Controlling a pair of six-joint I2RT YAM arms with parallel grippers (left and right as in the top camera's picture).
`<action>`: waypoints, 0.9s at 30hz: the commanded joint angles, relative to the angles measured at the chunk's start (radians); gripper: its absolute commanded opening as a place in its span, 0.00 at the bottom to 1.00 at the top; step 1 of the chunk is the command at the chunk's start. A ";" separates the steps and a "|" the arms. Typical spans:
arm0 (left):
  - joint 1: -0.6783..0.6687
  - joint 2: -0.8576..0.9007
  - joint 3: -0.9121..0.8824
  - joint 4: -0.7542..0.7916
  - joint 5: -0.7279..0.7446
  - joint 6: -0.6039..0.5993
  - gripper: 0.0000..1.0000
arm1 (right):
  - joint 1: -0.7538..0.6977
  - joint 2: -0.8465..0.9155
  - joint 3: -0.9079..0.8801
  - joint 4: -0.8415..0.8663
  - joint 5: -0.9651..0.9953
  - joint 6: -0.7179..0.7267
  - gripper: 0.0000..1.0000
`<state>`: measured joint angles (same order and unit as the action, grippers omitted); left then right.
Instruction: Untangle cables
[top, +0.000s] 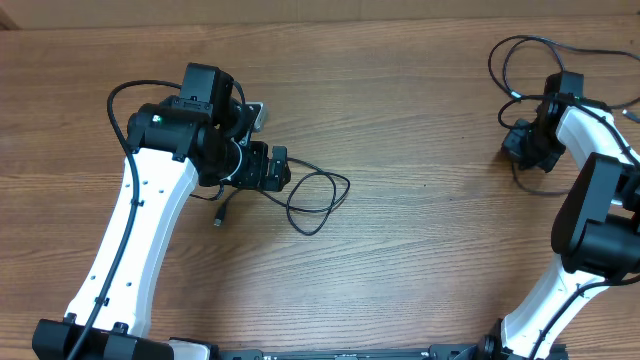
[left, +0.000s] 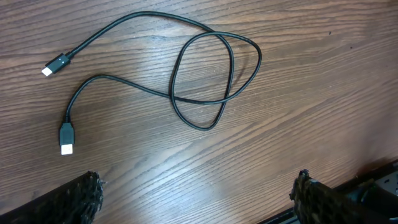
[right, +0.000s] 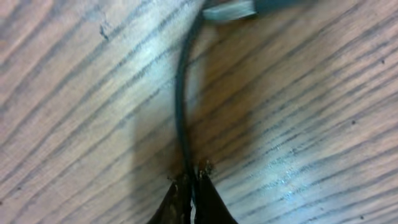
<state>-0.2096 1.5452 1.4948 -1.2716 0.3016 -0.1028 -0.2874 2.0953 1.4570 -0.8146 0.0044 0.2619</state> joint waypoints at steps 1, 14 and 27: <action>-0.008 0.004 0.019 0.001 -0.006 -0.010 1.00 | 0.000 -0.006 -0.017 0.031 -0.053 0.010 0.04; -0.008 0.004 0.019 0.000 -0.005 -0.010 0.99 | -0.003 -0.006 0.009 0.152 -0.145 0.015 0.04; -0.008 0.004 0.019 0.000 -0.005 -0.010 1.00 | -0.014 -0.006 0.083 0.116 -0.137 0.014 0.51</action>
<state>-0.2096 1.5452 1.4948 -1.2716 0.3016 -0.1028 -0.2893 2.0956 1.5181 -0.6930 -0.1307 0.2775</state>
